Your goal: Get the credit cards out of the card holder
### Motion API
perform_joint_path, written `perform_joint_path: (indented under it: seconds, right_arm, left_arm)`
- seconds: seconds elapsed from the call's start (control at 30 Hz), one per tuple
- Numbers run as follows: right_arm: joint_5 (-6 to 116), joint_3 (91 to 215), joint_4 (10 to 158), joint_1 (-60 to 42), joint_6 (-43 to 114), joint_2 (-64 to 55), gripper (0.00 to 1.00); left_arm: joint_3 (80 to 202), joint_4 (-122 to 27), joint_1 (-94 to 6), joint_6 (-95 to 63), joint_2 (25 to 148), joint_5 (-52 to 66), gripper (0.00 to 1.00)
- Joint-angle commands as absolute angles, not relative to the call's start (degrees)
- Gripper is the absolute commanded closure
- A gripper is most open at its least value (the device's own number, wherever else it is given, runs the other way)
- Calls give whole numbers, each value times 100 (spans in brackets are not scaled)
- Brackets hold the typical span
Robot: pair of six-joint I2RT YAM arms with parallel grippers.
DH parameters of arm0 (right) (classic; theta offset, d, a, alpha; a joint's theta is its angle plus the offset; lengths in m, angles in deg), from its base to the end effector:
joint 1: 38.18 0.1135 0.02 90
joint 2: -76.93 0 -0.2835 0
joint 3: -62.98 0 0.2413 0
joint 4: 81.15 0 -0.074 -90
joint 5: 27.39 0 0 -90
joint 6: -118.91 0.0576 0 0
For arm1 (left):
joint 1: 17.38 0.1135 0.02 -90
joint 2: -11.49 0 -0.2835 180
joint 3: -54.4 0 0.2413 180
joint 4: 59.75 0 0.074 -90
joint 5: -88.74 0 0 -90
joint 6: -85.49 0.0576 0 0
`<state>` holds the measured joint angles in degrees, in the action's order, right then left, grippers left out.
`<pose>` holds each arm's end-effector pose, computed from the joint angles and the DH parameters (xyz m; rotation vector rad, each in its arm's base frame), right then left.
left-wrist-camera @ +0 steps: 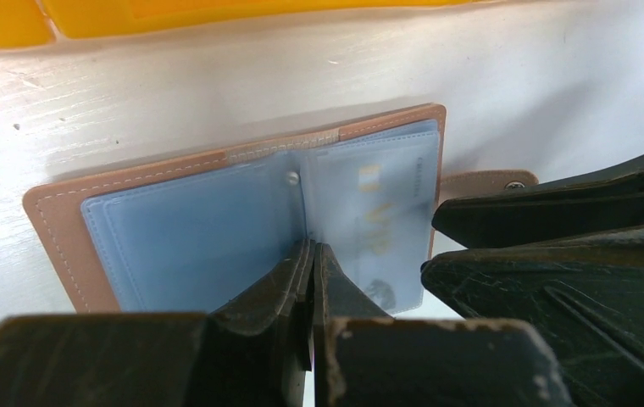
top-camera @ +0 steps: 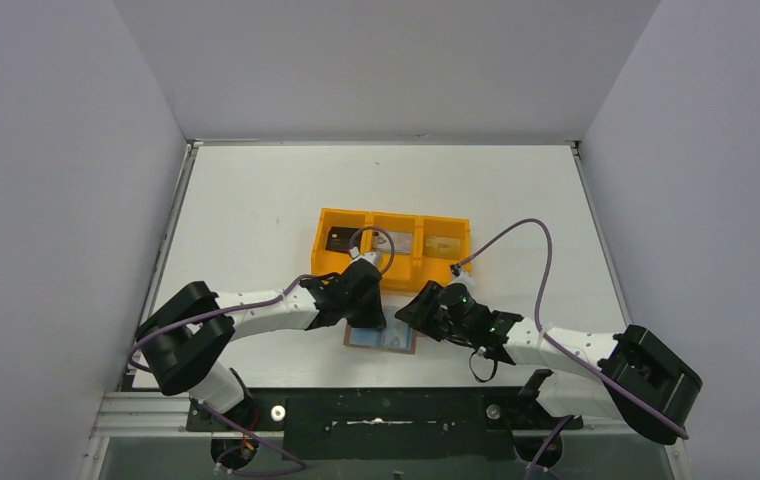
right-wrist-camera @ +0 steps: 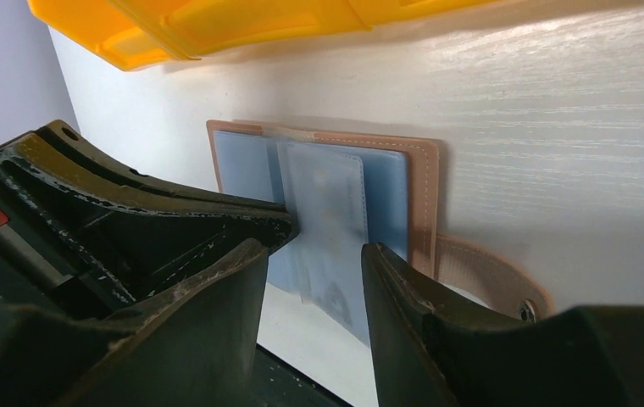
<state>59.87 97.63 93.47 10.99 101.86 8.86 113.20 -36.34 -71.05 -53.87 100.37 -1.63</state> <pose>0.1405 0.1668 0.1612 0.4936 2.4853 1.0916 0.1790 -0.2427 0.1702 0.0971 2.6567 -0.6811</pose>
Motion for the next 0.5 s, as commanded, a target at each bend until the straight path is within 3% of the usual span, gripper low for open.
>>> perform_joint_path:
  seconds: [0.0, 0.47]
  right_arm:
    - [6307, 10066, 9053, 1127, 10085, 1159, 54]
    - [6158, 9936, 9402, 1178, 10162, 998, 52]
  left_arm:
    - [11321, -4026, -7071, -5452, 9780, -99, 100]
    - [11316, -4087, -7065, -5461, 9789, -51, 100]
